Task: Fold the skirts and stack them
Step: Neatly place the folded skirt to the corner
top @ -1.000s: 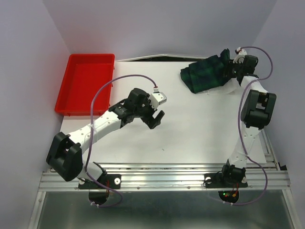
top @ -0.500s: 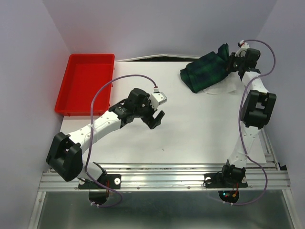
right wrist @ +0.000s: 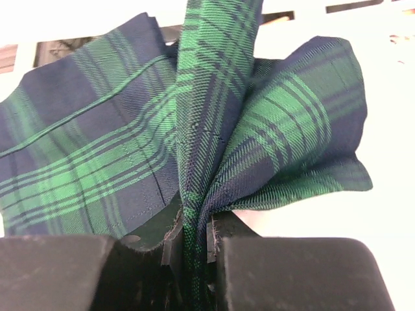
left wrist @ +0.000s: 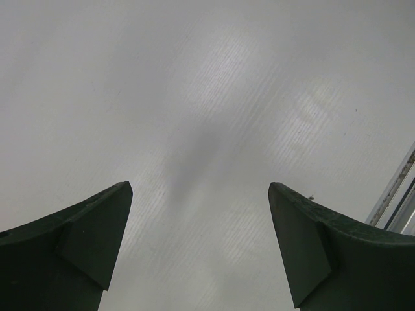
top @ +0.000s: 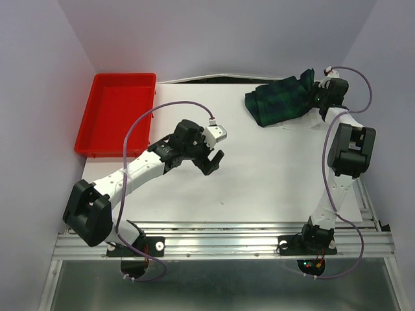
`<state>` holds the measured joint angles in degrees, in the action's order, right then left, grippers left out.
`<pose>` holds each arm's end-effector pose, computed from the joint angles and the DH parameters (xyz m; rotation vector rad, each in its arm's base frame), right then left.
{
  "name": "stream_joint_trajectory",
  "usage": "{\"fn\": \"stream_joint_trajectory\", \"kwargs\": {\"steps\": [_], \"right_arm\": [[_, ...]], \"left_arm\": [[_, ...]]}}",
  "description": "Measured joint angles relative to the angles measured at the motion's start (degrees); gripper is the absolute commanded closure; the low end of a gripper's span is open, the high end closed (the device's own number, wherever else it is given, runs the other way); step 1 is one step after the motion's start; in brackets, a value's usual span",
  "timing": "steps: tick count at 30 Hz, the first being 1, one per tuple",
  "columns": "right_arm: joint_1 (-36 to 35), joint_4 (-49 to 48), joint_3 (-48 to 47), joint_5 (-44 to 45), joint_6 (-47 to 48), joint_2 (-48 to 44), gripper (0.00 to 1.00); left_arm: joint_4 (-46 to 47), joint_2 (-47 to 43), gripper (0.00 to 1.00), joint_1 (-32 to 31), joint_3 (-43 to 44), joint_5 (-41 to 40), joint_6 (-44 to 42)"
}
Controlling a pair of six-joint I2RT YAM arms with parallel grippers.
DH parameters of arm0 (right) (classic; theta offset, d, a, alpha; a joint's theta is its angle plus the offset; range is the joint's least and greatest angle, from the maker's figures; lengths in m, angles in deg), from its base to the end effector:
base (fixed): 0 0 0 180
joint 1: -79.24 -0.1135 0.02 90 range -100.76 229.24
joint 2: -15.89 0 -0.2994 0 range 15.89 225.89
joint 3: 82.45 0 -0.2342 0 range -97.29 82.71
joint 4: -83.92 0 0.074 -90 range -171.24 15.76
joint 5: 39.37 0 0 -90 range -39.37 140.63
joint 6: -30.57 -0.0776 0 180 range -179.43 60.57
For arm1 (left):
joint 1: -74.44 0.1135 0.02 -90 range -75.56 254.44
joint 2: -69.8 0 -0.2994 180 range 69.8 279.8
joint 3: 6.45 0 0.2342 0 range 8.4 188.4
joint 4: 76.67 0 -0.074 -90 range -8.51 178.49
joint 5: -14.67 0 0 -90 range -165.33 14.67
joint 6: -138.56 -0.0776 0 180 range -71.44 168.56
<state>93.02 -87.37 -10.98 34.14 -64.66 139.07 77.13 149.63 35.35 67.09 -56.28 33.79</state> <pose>0.5362 -0.1088 0.2460 0.1393 1.9605 0.1869 0.2357 -0.2241 0.3034 1.1524 1.8306 -0.6023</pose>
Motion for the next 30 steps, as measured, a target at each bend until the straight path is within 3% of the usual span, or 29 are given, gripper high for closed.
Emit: {"fn": "stream_joint_trajectory", "kwargs": {"steps": [2,3,4,9,12,14,15,16,21,23,30], "right_arm": [[0.0,-0.9,0.0,1.4,-0.2,0.7,0.87],[0.0,-1.5,0.0,2.0,-0.2,1.6,0.73],[0.0,-1.7,-0.2,2.4,-0.2,2.2,0.71],[0.0,-2.0,-2.5,5.9,0.3,7.0,0.69],[0.0,-1.9,-2.9,8.1,0.3,7.5,0.79],[0.0,-1.9,-3.3,9.5,0.4,7.5,0.68],[-0.1,-1.9,-3.4,10.6,0.5,7.5,0.55],[-0.1,-1.8,-3.4,11.8,0.6,7.5,0.35],[0.1,1.2,-4.8,17.4,1.2,7.6,0.14],[0.1,2.0,-5.2,18.6,1.6,7.6,0.00],[0.1,8.5,-10.4,22.2,5.2,7.6,0.00]], "left_arm": [[0.0,-0.1,0.02,0.1,-0.2,0.0,0.0],[0.0,-0.1,0.02,0.2,-0.2,0.0,0.0],[0.0,-0.1,0.02,0.2,-0.2,0.0,0.0],[0.0,-0.1,0.02,0.3,-0.2,0.0,0.0],[0.0,-0.1,0.02,0.3,-0.2,0.0,0.1],[0.0,-0.1,0.02,0.3,-0.2,0.0,0.1],[0.0,-0.1,0.02,0.3,-0.2,0.0,0.1],[0.0,-0.1,0.02,0.3,-0.2,0.0,0.1],[0.0,-0.1,0.02,0.6,-0.2,0.0,0.1],[0.0,-0.2,0.02,0.6,-0.2,0.0,0.1],[-0.1,-3.2,0.02,2.1,-0.2,0.4,0.2]]}}
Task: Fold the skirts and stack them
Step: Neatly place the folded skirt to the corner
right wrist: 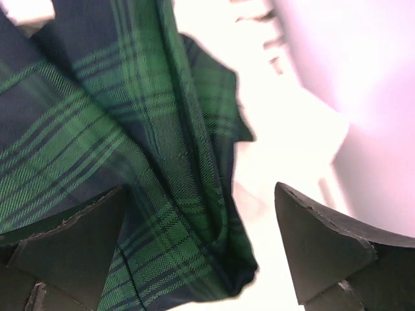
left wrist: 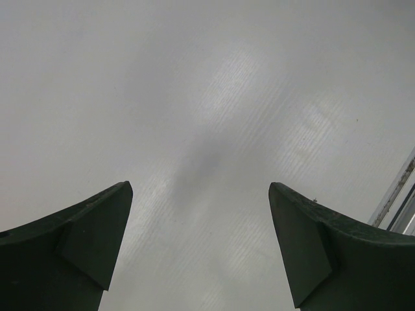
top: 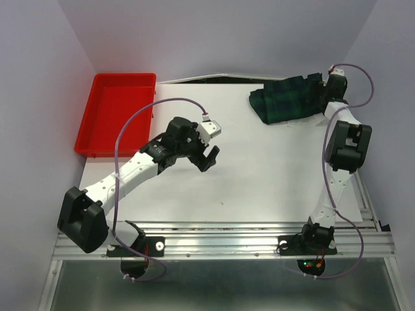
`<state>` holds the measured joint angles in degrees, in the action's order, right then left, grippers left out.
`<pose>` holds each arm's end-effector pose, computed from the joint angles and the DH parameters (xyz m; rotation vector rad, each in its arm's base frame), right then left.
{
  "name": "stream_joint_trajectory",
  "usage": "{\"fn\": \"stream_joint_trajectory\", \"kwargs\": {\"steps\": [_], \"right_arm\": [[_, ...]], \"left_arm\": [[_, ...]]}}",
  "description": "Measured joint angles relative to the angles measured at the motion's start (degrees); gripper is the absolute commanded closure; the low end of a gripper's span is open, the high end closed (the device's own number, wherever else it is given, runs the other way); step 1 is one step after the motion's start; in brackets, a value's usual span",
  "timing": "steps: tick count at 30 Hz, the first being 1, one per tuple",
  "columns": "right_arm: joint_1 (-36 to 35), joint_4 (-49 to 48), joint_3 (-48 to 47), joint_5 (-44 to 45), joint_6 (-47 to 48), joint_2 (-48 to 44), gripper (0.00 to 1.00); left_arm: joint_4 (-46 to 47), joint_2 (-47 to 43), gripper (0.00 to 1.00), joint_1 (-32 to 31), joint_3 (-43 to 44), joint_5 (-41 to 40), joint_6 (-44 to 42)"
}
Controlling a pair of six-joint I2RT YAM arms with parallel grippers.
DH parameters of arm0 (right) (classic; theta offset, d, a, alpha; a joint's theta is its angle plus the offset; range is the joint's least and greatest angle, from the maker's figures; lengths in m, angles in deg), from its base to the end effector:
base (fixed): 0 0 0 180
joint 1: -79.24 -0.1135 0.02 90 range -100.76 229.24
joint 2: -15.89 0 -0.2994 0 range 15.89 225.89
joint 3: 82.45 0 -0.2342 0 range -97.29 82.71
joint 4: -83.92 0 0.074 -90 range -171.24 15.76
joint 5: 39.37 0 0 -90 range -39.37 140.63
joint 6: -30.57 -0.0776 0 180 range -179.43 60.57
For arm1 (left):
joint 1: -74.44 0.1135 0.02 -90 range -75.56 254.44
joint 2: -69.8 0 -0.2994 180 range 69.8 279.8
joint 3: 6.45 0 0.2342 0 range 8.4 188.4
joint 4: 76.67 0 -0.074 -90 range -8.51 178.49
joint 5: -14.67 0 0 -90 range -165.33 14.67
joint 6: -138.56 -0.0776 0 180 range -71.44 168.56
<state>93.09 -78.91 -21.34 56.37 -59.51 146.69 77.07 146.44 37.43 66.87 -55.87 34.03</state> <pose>0.5583 -0.1456 0.2183 0.3137 2.0615 -0.2507 0.2341 -0.2088 0.3186 1.1010 1.7987 -0.5911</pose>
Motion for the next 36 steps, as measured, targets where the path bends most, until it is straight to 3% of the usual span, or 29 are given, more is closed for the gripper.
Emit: {"fn": "stream_joint_trajectory", "kwargs": {"steps": [6,11,16,21,24,30,36], "right_arm": [[0.0,3.3,-5.9,7.1,6.1,0.0,0.00],[0.1,6.8,-5.5,6.7,8.8,-1.3,0.00],[0.1,12.7,-3.0,-5.0,10.8,-7.1,0.01],[-0.5,16.1,-7.0,-18.4,11.0,-9.7,0.10],[-2.3,17.9,-13.2,-21.8,10.6,-7.8,0.10],[-7.4,17.8,-25.6,-19.0,9.9,2.7,0.20],[-8.1,17.2,-26.6,-14.1,10.3,10.1,0.21]], "left_arm": [[0.0,-1.3,0.02,4.5,0.0,1.0,0.0],[0.0,-2.3,0.02,7.2,0.0,1.6,0.0],[0.5,-3.3,0.02,8.8,0.0,3.5,0.2],[2.3,-3.5,0.02,10.2,-0.7,6.3,0.7],[2.6,-3.6,0.02,10.8,-1.3,7.1,1.3],[2.6,-3.6,0.02,11.3,-1.4,8.5,2.1],[2.7,-3.0,0.02,11.5,-1.2,9.5,2.8]]}}
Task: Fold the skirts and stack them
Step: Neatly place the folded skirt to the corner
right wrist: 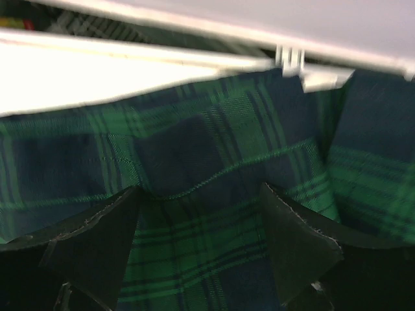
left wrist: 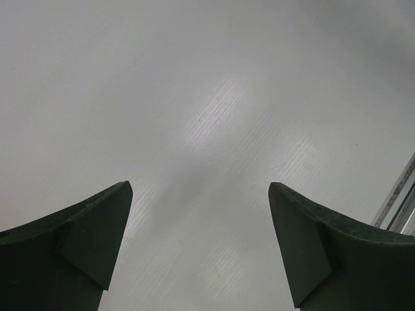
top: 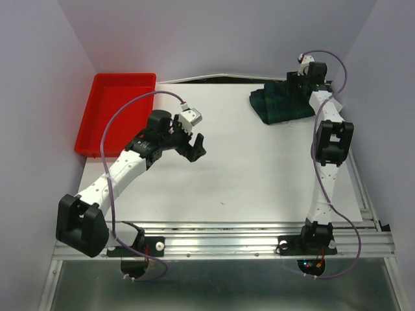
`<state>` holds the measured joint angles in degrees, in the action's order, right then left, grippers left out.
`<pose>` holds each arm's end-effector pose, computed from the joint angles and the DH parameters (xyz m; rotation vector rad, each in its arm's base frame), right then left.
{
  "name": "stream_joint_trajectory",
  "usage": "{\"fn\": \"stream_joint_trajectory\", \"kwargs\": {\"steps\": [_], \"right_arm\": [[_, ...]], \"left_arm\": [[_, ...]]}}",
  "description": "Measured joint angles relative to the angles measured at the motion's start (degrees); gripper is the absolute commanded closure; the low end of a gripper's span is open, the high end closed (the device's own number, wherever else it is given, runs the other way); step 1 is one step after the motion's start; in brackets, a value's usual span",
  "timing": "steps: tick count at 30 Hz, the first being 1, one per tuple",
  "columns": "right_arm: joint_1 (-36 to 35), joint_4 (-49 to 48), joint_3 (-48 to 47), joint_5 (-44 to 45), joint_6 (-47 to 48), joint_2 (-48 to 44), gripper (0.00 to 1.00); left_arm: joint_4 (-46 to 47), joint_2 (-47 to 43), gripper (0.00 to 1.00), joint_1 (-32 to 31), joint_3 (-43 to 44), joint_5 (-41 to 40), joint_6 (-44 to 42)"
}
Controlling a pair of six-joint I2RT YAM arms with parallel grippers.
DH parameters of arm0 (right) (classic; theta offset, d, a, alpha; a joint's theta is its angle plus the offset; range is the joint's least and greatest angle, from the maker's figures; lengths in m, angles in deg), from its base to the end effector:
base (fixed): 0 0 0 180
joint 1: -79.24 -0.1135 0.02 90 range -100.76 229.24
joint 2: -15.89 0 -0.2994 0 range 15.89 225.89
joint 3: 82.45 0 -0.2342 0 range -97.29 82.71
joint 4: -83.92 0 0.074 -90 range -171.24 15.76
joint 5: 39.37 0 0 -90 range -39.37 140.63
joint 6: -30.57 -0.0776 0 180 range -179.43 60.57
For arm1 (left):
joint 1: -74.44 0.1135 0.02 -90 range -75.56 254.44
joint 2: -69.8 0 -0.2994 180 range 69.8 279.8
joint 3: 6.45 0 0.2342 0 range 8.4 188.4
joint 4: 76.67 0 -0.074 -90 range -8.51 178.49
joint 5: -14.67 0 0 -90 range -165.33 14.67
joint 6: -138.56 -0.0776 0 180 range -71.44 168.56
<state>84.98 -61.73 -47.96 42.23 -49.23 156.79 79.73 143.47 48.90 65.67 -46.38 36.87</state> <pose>0.6147 -0.0504 0.2464 -0.1697 2.0769 -0.0161 0.2530 -0.1625 0.3342 0.9422 1.7775 -0.6608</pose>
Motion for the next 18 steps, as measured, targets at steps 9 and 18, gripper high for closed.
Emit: {"fn": "stream_joint_trajectory", "kwargs": {"steps": [9,18], "right_arm": [[0.7,-4.8,5.1,4.7,1.8,0.1,0.20],[0.7,-6.4,4.1,10.5,0.5,2.1,0.02]], "left_arm": [[0.0,1.8,0.02,0.2,0.0,0.6,0.2],[-0.2,2.4,0.02,0.2,1.2,0.2,0.2]]}}
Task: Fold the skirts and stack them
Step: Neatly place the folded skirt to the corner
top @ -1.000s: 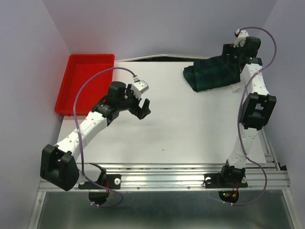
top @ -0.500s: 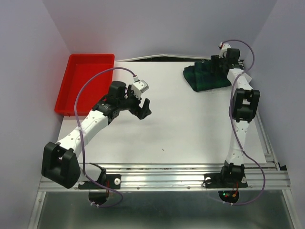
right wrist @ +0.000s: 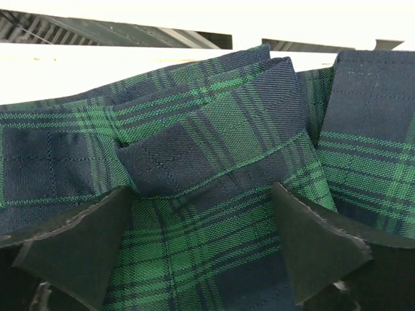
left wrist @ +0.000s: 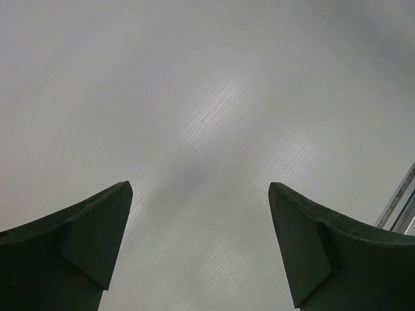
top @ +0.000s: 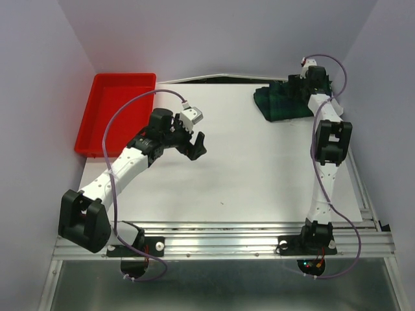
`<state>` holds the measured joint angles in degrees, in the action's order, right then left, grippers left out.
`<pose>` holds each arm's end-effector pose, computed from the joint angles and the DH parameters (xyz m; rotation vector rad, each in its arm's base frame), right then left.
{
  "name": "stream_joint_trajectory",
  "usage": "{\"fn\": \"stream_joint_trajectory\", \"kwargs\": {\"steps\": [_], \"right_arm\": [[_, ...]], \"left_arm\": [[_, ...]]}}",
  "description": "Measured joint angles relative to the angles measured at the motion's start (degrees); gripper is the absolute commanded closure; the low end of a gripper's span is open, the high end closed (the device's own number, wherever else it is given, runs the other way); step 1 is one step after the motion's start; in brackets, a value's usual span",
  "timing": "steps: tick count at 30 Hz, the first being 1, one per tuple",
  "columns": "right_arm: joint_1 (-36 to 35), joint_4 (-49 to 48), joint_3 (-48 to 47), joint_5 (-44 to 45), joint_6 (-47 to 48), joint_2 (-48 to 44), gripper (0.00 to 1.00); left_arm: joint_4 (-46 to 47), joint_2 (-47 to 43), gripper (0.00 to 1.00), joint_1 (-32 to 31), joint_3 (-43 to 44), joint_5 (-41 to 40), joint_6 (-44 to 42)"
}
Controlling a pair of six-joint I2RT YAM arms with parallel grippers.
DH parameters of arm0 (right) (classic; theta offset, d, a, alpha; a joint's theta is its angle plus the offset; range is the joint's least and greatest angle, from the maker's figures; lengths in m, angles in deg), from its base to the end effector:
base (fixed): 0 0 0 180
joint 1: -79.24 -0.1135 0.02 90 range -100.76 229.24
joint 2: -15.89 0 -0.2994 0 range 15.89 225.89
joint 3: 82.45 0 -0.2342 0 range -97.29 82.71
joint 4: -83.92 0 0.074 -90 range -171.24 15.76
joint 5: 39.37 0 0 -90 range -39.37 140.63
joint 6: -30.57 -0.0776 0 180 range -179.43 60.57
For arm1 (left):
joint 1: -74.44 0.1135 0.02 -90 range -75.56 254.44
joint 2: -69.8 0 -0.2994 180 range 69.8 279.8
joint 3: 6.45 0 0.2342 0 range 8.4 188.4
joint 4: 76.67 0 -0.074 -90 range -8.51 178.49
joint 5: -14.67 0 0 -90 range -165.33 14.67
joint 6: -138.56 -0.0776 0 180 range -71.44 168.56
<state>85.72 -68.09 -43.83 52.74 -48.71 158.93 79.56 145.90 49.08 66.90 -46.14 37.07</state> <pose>0.6207 -0.0734 0.2118 -0.0551 2.0947 -0.2203 0.2629 -0.1665 0.3296 0.9417 1.8031 -0.6691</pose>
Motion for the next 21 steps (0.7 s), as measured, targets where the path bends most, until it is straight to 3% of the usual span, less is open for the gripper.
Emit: {"fn": "stream_joint_trajectory", "kwargs": {"steps": [8,16,21], "right_arm": [[0.6,3.1,2.4,-5.3,-6.6,-6.7,0.00],[0.7,9.7,12.6,-18.6,-8.2,-32.5,0.00],[0.7,11.3,28.6,-26.2,-8.2,-49.6,0.00]], "left_arm": [[-1.1,0.1,0.02,2.1,2.8,-3.3,1.4],[-2.9,2.8,0.02,6.7,14.2,-7.3,3.4],[-2.9,3.1,0.02,7.8,14.7,-10.6,4.3]]}}
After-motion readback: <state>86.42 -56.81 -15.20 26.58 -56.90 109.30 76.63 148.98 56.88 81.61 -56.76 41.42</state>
